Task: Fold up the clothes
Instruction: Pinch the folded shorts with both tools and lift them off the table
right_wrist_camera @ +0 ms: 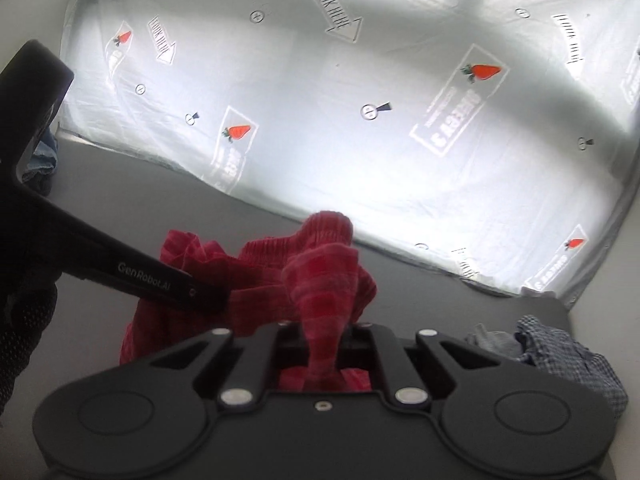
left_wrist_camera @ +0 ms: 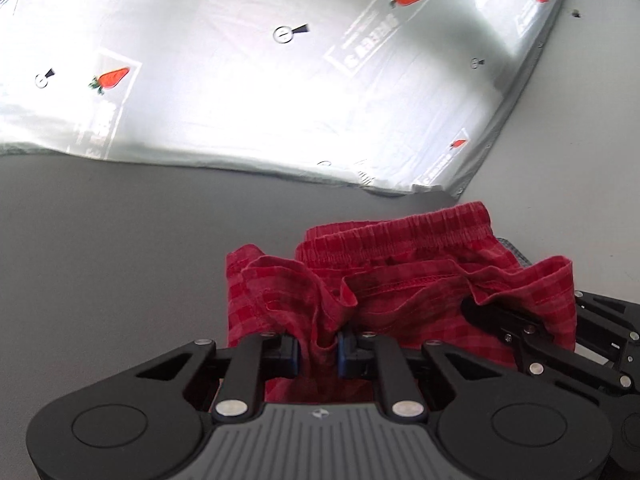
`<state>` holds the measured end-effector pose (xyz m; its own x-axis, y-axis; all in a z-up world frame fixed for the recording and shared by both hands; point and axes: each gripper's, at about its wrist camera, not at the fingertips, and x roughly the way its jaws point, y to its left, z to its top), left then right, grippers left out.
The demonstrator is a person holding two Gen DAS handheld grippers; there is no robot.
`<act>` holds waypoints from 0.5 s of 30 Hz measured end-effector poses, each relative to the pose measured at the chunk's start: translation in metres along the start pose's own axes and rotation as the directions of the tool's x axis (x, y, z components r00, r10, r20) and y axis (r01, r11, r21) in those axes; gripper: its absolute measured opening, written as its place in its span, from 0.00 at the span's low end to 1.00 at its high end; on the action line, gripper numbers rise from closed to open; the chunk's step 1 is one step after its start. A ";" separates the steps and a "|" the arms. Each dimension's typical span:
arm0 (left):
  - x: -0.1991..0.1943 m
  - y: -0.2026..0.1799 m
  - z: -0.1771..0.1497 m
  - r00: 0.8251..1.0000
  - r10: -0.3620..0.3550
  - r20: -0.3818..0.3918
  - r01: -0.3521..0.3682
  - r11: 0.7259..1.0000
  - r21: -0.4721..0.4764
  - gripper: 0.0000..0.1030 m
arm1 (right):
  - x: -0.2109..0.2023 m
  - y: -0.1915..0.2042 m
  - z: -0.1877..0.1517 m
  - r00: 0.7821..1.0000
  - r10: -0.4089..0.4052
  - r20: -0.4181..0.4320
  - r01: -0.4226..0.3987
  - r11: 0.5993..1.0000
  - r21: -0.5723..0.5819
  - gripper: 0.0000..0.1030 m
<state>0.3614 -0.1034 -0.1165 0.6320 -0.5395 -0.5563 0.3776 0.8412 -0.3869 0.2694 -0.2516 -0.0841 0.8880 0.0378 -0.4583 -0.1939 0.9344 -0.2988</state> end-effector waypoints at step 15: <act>0.041 -0.133 0.004 0.995 -0.018 0.096 0.013 0.998 0.053 0.20 | -0.054 -0.142 -0.025 0.991 0.055 0.123 -0.044 0.995 -0.092 0.07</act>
<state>0.3402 -0.2373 -0.0847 0.6871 -0.5487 -0.4762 0.4212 0.8349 -0.3543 0.2382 -0.3948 -0.0380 0.9204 0.1325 -0.3679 -0.2704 0.8953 -0.3541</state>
